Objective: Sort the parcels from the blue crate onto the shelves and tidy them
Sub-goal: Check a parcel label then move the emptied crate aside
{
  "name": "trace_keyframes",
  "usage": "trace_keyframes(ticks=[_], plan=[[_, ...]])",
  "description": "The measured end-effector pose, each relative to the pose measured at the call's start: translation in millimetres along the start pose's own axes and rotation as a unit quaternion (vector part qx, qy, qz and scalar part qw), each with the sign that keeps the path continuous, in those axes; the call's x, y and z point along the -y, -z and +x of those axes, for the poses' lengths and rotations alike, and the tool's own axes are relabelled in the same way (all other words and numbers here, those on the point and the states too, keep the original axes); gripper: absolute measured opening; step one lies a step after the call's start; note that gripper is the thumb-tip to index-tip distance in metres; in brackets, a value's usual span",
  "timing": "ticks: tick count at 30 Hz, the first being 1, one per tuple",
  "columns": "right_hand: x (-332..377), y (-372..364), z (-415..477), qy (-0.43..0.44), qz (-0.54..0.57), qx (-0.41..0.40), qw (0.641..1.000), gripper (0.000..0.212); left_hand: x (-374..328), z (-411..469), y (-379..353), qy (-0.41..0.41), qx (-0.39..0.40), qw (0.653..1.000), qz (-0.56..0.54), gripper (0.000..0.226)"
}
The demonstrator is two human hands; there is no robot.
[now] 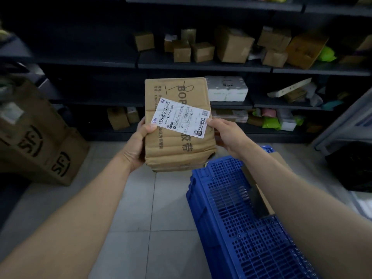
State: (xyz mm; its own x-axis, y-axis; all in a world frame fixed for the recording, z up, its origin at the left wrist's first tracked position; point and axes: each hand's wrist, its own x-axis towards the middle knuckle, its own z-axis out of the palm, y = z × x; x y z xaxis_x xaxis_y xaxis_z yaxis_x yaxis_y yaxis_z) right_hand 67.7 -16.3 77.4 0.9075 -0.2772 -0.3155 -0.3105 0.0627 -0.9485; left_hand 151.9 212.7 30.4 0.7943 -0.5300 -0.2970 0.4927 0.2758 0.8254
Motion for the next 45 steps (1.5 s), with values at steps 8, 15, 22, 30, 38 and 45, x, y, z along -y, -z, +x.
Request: trace_keyframes(ticks=[8,15,22,30,38,45], plan=[[34.6,-99.5,13.4,0.028,-0.032,0.08,0.996,0.023,-56.0,-47.5,69.3,-0.092,-0.07,0.993,-0.004,0.064],[57.2,-227.1,13.8,0.055,-0.053,0.182,0.98,0.027,-102.9,-124.5,158.1,-0.159,-0.155,0.975,-0.011,0.065],[73.1,-358.9,5.3,0.069,-0.072,0.317,0.943,0.026,-133.5,-216.4,233.7,-0.239,-0.26,0.935,-0.028,0.062],[88.6,-485.9,3.5,0.08,-0.11,0.45,0.882,0.027,-151.9,-296.2,273.7,-0.293,-0.4,0.866,-0.058,0.063],[129.4,-582.0,-8.0,0.114,-0.119,0.555,0.815,0.023,-187.7,-346.3,290.8,-0.34,-0.495,0.797,-0.057,0.068],[148.2,-647.3,-40.7,0.117,-0.116,0.614,0.771,0.018,-209.6,-398.6,306.7,-0.354,-0.524,0.773,-0.052,0.068]])
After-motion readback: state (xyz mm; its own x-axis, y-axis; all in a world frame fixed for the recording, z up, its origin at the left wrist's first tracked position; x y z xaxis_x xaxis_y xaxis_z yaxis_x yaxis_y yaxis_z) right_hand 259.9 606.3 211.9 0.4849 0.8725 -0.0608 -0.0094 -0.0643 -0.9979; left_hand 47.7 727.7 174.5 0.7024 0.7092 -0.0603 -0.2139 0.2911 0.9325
